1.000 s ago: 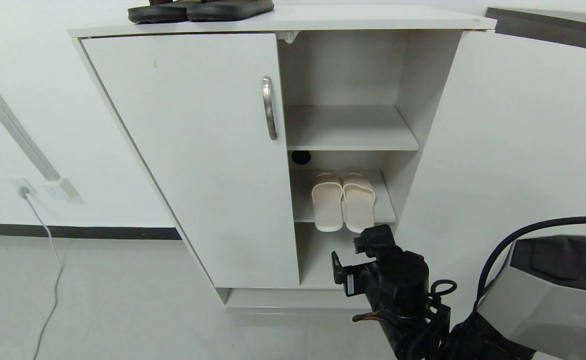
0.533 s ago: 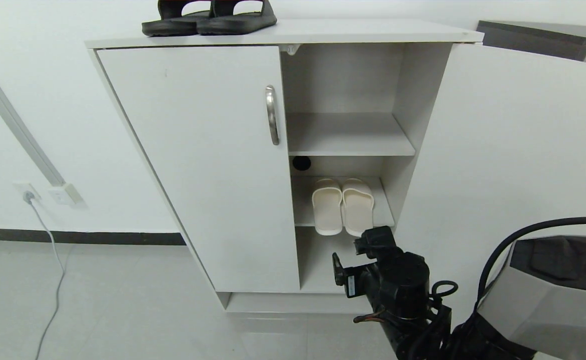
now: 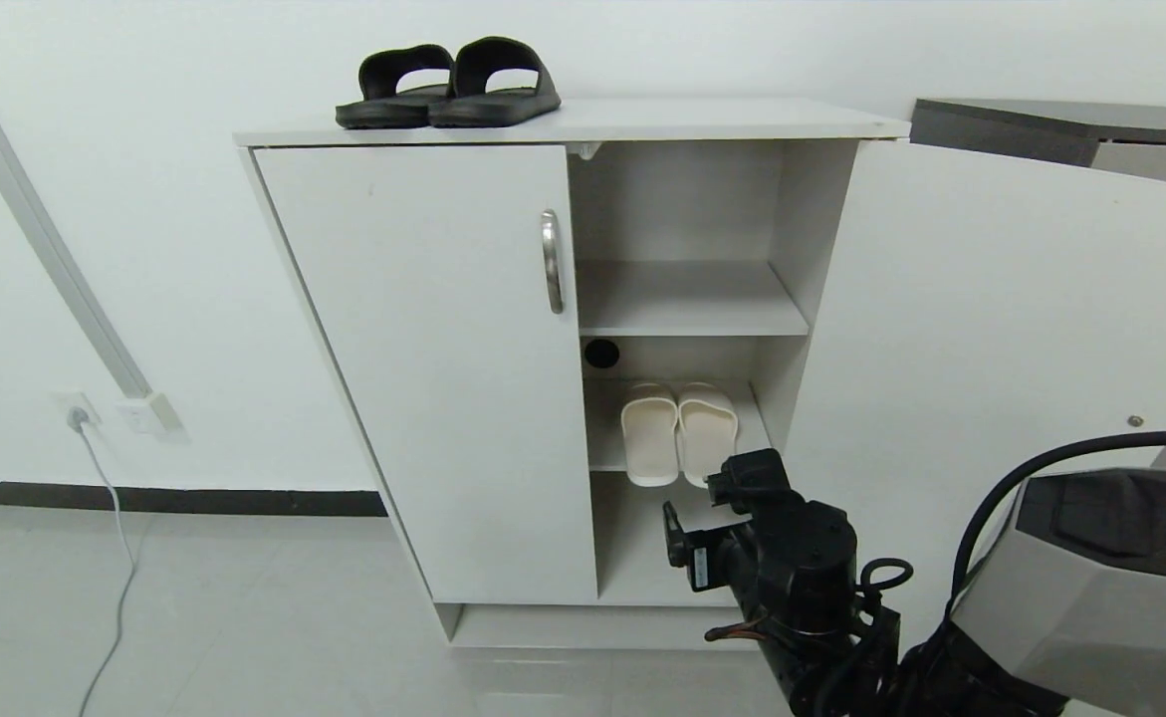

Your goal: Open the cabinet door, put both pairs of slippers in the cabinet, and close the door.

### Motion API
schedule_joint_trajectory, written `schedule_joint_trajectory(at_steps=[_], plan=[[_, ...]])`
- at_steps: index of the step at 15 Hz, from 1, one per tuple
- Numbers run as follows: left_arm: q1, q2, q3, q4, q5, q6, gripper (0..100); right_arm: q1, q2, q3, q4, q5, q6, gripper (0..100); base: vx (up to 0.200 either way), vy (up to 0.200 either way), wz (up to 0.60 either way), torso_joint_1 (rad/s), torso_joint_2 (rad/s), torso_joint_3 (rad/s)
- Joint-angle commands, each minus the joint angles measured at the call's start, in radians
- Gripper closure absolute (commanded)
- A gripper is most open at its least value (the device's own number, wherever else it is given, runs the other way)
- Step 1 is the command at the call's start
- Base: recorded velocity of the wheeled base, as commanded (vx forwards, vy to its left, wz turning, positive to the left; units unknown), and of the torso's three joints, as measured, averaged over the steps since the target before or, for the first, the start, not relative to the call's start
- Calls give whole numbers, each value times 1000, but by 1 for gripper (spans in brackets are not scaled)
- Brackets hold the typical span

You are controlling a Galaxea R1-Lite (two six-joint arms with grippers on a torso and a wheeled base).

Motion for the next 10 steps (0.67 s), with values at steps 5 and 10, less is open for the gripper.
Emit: schedule_joint_trajectory(at_steps=[5,10], plan=[[0,1,0,0,0,-2,100,-17,-1,-3,-3,-1,0,0,0,0,0,0,0,0],[0,1,0,0,2,-6,100,-19,-1,-3,-24,0,0,0,0,200,0,7,0,5]])
